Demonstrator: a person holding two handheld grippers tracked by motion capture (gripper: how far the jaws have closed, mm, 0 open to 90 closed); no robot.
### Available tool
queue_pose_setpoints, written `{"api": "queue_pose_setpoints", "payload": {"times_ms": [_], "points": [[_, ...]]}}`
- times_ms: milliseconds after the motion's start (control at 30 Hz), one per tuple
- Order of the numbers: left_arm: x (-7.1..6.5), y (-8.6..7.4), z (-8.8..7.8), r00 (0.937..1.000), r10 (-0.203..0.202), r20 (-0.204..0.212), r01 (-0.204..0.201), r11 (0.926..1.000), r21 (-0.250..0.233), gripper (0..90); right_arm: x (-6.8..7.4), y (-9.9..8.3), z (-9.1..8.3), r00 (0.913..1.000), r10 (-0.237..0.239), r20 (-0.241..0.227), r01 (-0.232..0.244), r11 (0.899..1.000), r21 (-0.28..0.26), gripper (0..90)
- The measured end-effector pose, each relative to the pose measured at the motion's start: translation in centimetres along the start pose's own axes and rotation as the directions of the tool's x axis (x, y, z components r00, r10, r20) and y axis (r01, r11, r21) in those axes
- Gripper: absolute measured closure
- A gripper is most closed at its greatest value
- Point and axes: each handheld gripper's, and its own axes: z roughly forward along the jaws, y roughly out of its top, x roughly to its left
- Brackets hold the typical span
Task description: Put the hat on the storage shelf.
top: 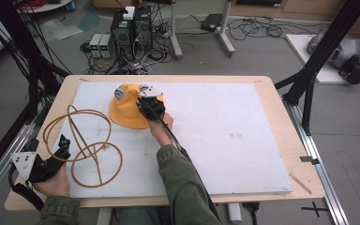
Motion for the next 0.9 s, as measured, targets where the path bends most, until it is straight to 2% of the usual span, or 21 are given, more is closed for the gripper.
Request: {"api": "queue_pose_setpoints", "payload": {"times_ms": [133,267,433,533,667,700,733,767,900], "points": [[0.0,0.0,0.0,1.0000,0.003,0.002,-0.003,1.0000,0.004,13.8,-0.2,0.2,-0.5,0.9999,0.007,0.012,-0.007,1.000,-0.011,88.4],[-0.1,-0.1,0.1,1.0000,0.004,0.006,-0.004,1.0000,0.001,13.9,-0.6,0.6,-1.4,0.9996,0.026,0.011,-0.025,0.998,-0.050,88.4],[-0.1,-0.1,0.1,0.9999,0.007,0.015,-0.008,0.9999,0.013,14.0,-1.1,1.5,-3.1,0.9995,0.026,0.019,-0.023,0.991,-0.135,88.3],[-0.2,-0.1,0.1,0.9998,0.010,0.016,-0.010,0.9999,0.013,14.0,-1.5,2.2,-4.4,0.9991,0.027,0.032,-0.020,0.981,-0.195,88.3],[-0.2,-0.1,0.1,0.9999,0.010,0.011,-0.011,0.9999,0.013,14.0,-2.0,3.2,-6.1,0.9974,0.055,0.048,-0.039,0.960,-0.276,88.3],[-0.2,-0.1,0.1,0.9999,0.010,0.011,-0.011,0.9999,0.013,14.0,-2.0,3.2,-6.1,0.9974,0.055,0.048,-0.039,0.960,-0.276,88.3],[-0.1,-0.2,0.1,0.9999,0.009,0.010,-0.009,0.9999,0.011,14.0,-2.1,3.5,-6.6,0.9967,0.057,0.058,-0.037,0.954,-0.296,88.3],[-0.1,-0.2,0.1,0.9999,0.007,0.012,-0.007,0.9999,0.013,14.0,-2.5,3.9,-7.5,0.9949,0.074,0.069,-0.047,0.939,-0.341,88.3],[-0.1,-0.2,0.1,0.9999,0.004,0.011,-0.004,0.9999,0.014,14.0,-3.3,4.7,-9.2,0.9897,0.131,0.057,-0.096,0.903,-0.418,88.3]]}}
